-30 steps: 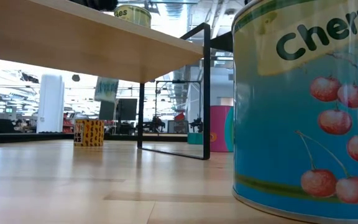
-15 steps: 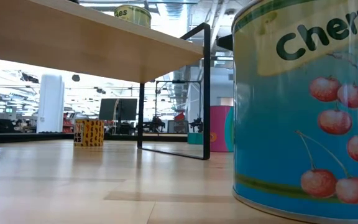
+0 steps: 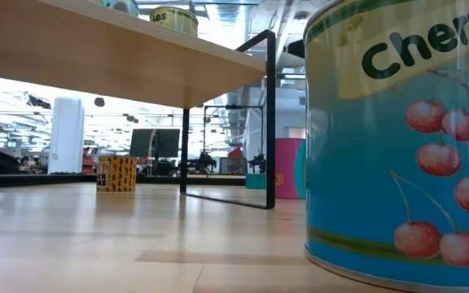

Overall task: Pick and place cans onto a shelf
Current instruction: Put the canned mixed vegetables on the shelf

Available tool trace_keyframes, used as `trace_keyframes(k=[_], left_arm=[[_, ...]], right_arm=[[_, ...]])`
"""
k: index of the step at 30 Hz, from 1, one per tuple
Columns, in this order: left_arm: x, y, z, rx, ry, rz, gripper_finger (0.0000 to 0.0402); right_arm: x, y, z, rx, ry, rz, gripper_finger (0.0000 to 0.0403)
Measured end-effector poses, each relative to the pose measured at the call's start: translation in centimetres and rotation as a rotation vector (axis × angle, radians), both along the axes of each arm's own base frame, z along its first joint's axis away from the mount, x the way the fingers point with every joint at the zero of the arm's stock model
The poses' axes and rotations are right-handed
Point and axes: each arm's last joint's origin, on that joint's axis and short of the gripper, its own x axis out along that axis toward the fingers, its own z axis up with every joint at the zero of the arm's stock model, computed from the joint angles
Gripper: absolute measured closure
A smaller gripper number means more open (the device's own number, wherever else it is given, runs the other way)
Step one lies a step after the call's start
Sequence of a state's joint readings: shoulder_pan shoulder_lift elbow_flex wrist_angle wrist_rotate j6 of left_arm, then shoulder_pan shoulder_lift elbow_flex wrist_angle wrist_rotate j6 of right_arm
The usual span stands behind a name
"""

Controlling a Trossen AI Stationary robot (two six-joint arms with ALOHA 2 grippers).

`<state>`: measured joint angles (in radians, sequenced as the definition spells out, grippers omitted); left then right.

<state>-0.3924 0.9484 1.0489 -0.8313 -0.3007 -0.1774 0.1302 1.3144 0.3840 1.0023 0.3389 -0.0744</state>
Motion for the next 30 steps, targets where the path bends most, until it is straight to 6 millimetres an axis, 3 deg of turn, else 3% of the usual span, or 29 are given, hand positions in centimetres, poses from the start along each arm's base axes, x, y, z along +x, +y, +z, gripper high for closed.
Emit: trace_keyframes(k=[12, 30], left_arm=[[1.5, -2.0, -1.5, -0.021, 0.078, 0.027, 0.0401], [1.4, -2.0, -1.5, -0.062, 0.084, 0.054, 0.0392]], right_arm=[[-0.1, 0.6, 0.0, -0.061, 0.011, 0.012, 0.0396], [-0.1, 0.6, 0.0, -0.072, 0.014, 0.015, 0.0393]])
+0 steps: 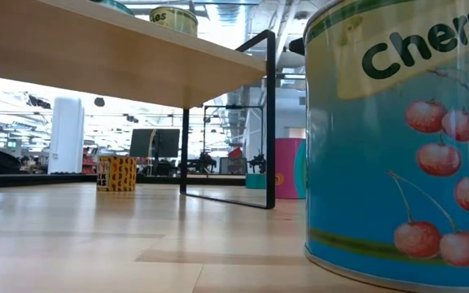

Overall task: Pick and place cans onto a shelf
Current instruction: Put the canned mixed vegetables on the shelf, then put the canned beans on the shelf

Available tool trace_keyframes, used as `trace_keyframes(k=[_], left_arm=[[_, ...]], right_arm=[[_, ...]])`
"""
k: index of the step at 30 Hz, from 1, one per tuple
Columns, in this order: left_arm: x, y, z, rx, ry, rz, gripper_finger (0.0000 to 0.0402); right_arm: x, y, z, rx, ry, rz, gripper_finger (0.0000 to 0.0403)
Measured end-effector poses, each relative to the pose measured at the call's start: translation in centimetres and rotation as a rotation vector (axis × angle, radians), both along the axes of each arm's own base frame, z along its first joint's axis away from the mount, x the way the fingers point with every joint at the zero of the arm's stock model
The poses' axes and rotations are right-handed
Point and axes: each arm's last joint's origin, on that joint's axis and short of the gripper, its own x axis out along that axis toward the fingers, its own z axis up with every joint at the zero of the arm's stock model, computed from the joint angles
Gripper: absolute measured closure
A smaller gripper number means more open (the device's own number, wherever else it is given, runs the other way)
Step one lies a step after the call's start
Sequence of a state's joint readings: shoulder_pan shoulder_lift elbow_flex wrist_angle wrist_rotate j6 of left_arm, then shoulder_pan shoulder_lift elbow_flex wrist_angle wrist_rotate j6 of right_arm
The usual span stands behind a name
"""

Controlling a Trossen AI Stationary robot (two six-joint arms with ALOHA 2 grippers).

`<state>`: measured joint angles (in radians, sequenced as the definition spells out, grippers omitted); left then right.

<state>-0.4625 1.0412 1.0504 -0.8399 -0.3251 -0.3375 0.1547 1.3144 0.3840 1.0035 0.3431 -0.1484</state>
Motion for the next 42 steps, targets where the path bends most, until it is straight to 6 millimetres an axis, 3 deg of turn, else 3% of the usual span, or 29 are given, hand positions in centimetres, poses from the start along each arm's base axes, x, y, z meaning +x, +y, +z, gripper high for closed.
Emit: trace_keyframes(k=[11, 20, 25, 32, 37, 42], left_arm=[[-0.1, 0.0, 0.2, -0.01, 0.001, -0.005, 0.0317], [-0.2, 0.1, 4.0, -0.008, -0.116, -0.058, 0.0303], [-0.4, 0.4, 5.8, 0.062, -0.175, -0.114, 0.0317], [-2.0, 3.4, 7.1, 0.081, -0.25, -0.017, 0.0392], [-3.7, 6.3, 7.5, 0.088, -0.27, 0.138, 0.0399], [-4.9, 8.8, 6.6, 0.099, -0.155, 0.302, 0.0401]], right_arm=[[0.0, 0.0, 0.0, -0.009, 0.001, 0.0, 0.0393], [0.0, 0.0, 0.0, -0.016, 0.001, 0.0, 0.0393], [0.0, 0.0, -0.1, -0.054, 0.023, -0.002, 0.0393], [-1.5, -0.3, -1.7, -0.045, 0.01, -0.005, 0.0398], [-2.8, -0.6, -2.3, -0.033, -0.058, -0.008, 0.0398], [-2.9, -0.6, -2.2, -0.03, -0.075, -0.009, 0.0395]])
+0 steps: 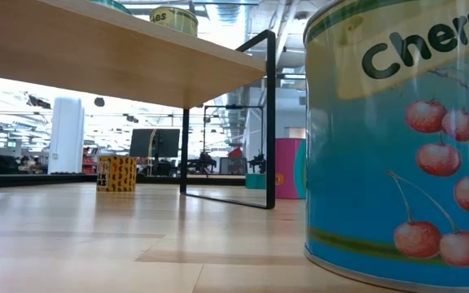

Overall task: Pick and place cans onto a shelf
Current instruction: Put the canned beans on the shelf

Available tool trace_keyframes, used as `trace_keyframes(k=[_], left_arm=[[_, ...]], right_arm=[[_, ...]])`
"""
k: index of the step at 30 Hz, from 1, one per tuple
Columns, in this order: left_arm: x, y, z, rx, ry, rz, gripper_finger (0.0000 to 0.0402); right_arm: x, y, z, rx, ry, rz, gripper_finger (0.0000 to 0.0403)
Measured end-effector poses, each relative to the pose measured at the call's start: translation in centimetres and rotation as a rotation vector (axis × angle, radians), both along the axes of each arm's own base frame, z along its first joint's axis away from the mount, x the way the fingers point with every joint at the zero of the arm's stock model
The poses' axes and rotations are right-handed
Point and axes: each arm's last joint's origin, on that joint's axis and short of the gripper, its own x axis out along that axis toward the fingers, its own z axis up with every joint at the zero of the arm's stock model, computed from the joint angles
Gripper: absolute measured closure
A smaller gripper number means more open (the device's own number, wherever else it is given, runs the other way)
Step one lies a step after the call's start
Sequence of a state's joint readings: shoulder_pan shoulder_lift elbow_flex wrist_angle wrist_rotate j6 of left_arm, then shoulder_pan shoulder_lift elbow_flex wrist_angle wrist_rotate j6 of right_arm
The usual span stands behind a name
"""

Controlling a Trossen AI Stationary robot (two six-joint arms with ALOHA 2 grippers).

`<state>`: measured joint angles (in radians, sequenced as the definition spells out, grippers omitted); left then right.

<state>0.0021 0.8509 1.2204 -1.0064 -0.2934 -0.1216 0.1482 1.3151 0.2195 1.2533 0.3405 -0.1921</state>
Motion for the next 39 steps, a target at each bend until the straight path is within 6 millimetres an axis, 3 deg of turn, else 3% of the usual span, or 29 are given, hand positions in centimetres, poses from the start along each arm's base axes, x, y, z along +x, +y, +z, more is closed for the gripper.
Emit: trace_keyframes(k=[7, 13, 23, 33, 39], left_arm=[[0.7, 2.9, -1.8, -0.081, 0.19, 0.127, 0.0401], [1.1, 5.3, -2.8, -0.152, 0.256, 0.179, 0.0401], [0.9, 8.3, -8.6, -0.35, 0.337, 0.206, 0.0401], [3.4, 12.0, -12.7, -0.594, 0.474, 0.218, 0.04], [5.2, 13.5, -15.9, -0.663, 0.612, 0.187, 0.0368]], right_arm=[[0.0, 0.0, 0.0, 0.0, 0.003, 0.0, 0.0397], [0.0, 0.3, 0.0, -0.001, 0.004, 0.013, 0.0395], [0.0, 0.4, -0.2, -0.019, 0.028, 0.02, 0.0397], [0.0, 0.4, -0.2, -0.02, 0.029, 0.018, 0.0397], [0.1, 0.2, -0.7, 0.004, 0.072, 0.008, 0.0396]])
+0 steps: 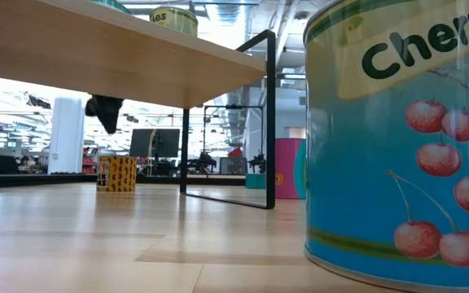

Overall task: Pick and place cans onto a shelf
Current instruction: Put the canned beans on the shelf

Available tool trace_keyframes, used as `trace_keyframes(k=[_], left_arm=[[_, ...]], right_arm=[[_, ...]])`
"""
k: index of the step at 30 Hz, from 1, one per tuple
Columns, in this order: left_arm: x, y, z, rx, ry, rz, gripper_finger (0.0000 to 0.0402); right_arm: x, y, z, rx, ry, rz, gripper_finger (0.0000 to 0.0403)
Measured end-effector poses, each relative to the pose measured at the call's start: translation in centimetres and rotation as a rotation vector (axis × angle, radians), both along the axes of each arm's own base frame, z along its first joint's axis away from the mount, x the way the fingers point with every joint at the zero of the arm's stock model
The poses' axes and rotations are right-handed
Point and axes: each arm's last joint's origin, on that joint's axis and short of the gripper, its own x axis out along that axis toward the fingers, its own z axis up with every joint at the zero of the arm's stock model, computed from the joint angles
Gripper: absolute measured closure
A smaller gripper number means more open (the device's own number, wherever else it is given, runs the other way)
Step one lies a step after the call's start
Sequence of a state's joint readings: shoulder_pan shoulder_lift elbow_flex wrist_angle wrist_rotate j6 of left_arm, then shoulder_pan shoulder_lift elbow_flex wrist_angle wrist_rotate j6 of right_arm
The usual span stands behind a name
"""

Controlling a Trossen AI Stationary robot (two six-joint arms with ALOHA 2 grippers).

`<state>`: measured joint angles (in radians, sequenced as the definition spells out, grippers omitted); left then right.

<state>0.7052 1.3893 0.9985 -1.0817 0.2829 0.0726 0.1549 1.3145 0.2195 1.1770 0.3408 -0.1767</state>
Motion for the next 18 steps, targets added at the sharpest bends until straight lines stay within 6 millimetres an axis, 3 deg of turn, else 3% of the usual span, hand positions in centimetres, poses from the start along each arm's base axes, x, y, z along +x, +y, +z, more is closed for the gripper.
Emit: trace_keyframes(k=[9, 18], left_arm=[[0.8, 0.6, -2.1, -0.001, 0.044, -0.047, 0.0311], [0.6, 0.4, -3.7, 0.021, 0.034, -0.054, 0.0294]], right_arm=[[0.0, -0.2, -0.2, 0.034, 0.015, -0.01, 0.0396], [0.0, -0.2, -0.3, 0.042, 0.017, -0.009, 0.0395]])
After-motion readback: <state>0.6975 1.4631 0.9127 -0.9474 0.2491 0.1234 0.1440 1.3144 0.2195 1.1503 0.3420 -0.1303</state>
